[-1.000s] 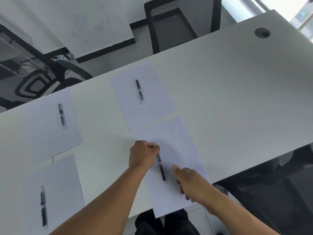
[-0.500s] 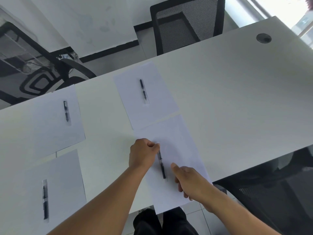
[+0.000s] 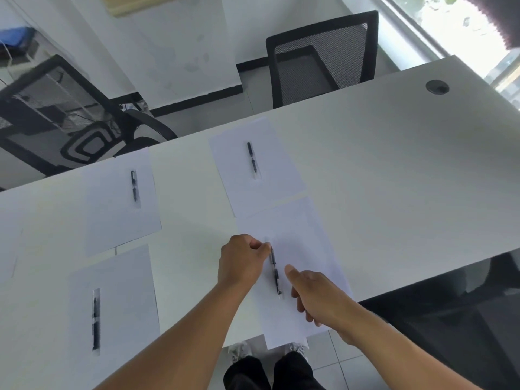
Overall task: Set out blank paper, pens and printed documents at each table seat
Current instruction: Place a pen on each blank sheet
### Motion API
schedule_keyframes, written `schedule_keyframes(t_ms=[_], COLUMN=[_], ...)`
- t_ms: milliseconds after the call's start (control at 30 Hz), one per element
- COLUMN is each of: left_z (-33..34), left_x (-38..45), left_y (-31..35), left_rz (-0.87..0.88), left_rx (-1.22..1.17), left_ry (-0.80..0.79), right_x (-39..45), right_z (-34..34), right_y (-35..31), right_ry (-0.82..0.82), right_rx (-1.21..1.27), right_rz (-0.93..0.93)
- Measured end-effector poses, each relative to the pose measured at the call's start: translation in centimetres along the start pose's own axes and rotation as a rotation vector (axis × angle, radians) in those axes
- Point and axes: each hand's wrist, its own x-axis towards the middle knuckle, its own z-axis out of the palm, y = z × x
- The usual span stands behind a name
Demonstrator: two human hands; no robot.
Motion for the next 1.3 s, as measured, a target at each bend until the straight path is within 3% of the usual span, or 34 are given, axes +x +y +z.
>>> schedule_keyframes(t_ms=[600, 1000, 1100, 1300], left_z=[-6.5, -19.7, -25.5, -36.9], left_x=[-7.1, -14.6, -19.5, -33.5], left_y=[-1.3, -6.2, -10.1, -22.4], left_rz=[-0.019, -0.015, -0.01, -0.078], left_rx=[0.047, 0.102, 0.126, 0.13], left_ry=[0.102, 0.316, 0.413, 0.665], right_x=[-3.8, -12.2, -15.4, -24.2], right_z=[2.6, 9.8, 15.2, 32.0], right_y=[-4.7, -12.9, -15.7, -19.8], right_ry=[0.015, 0.068, 0.092, -0.009], right_rx=[-0.055, -0.242, -0.308, -0.527], right_rz=[-0.041, -0.426, -0.553, -0.817])
